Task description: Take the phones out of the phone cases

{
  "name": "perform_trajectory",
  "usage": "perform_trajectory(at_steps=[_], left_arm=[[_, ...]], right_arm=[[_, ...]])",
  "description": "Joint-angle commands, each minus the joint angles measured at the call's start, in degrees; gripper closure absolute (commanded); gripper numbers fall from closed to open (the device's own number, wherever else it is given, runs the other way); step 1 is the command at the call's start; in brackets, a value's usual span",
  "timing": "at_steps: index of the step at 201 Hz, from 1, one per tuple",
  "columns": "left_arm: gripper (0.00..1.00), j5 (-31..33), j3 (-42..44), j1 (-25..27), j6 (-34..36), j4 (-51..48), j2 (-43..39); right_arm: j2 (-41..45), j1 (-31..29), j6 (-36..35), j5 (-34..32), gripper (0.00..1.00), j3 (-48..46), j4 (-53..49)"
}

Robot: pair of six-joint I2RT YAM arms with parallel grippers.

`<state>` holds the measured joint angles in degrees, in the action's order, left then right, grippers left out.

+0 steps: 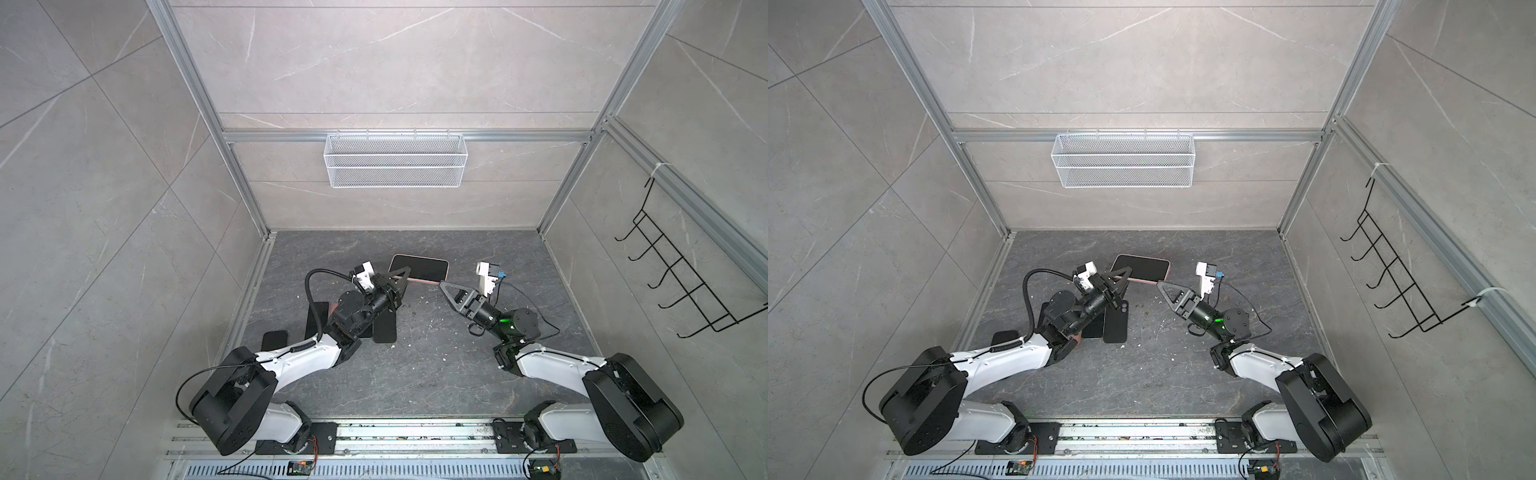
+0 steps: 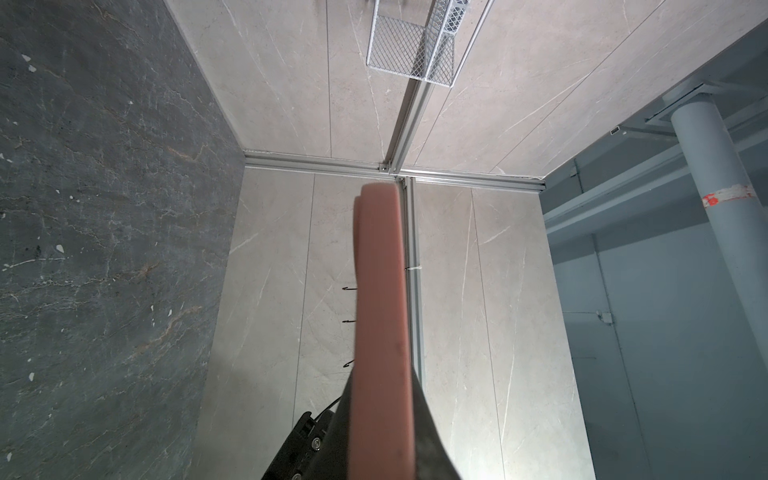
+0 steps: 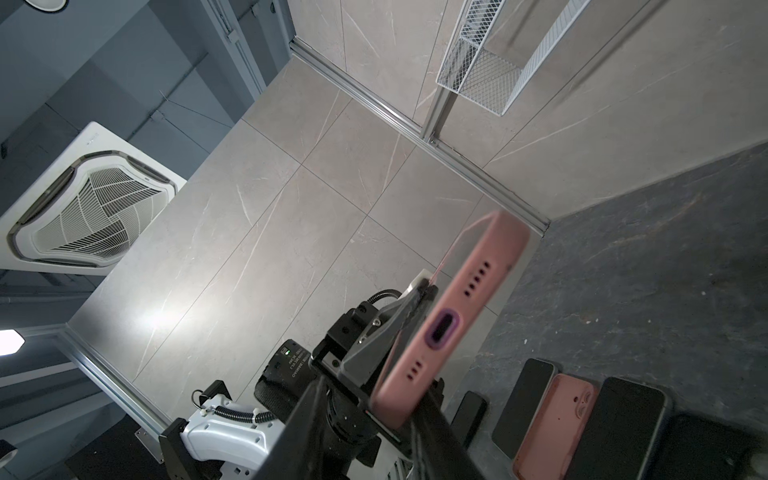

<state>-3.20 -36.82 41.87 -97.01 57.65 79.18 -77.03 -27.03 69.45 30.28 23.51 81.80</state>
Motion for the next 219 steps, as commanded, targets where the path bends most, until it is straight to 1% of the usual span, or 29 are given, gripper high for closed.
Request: perform_trajectory(at_steps=[1,13,31,45,64,96,131,158,163,176,185,200,219], left_arm=[[1.00,0.7,-0.5,0.3,-1.0,7.9,-0.9],[1.00,1.0,-0.4,0.2,-1.7,8.3,-0.8],[1.00,1.6,-0.5,0.3,-3.4,9.4,-0.4],[1.00,1.9,-1.4,0.4,-4.9,9.5,-0.2],[1.00,1.9,-3.2,0.6,-5.3,8.1,-0.3],[1.00,1.2,-5.1,0.6,-6.4,8.8,-0.2],[1.00,0.1,-6.8,0.6,-5.6,8.1,-0.7],[1.00,0.6,-5.6,0.2,-5.3,8.1,-1.4],[1.00,0.8,-5.3,0.1,-5.3,8.2,-1.4],[1.00,1.4,-4.8,0.1,-5.3,8.9,-1.2],[1.00,1.7,-4.5,0.1,-5.5,9.5,-0.8],[1.00,2.1,-4.4,0.1,-5.6,9.9,-0.4],[1.00,2.2,-4.4,0.1,-5.4,9.6,-0.2]], right_arm=[[-0.7,-0.3,0.1,0.1,0.75,1.5,2.3],[-0.7,-0.1,0.1,0.0,0.81,1.5,2.3],[-0.2,-0.3,-0.2,0.0,0.87,1.2,2.3],[0.0,-0.3,-0.6,0.2,0.94,1.6,2.3],[-0.2,-0.2,-1.4,0.2,1.00,2.6,2.2],[-1.8,0.0,-2.6,0.7,1.00,4.5,2.2],[-4.7,0.3,-3.0,0.0,1.00,6.3,2.2],[-2.2,0.4,-3.7,0.0,1.00,5.1,2.3],[-1.4,0.4,-3.7,0.0,0.94,4.7,2.3],[0.8,0.4,-3.8,-0.1,0.74,3.6,2.2],[2.1,0.4,-3.6,-0.3,0.64,2.8,2.2],[3.5,0.4,-3.2,0.0,0.55,2.3,2.2],[4.0,0.4,-2.7,-0.4,0.50,1.9,2.2]])
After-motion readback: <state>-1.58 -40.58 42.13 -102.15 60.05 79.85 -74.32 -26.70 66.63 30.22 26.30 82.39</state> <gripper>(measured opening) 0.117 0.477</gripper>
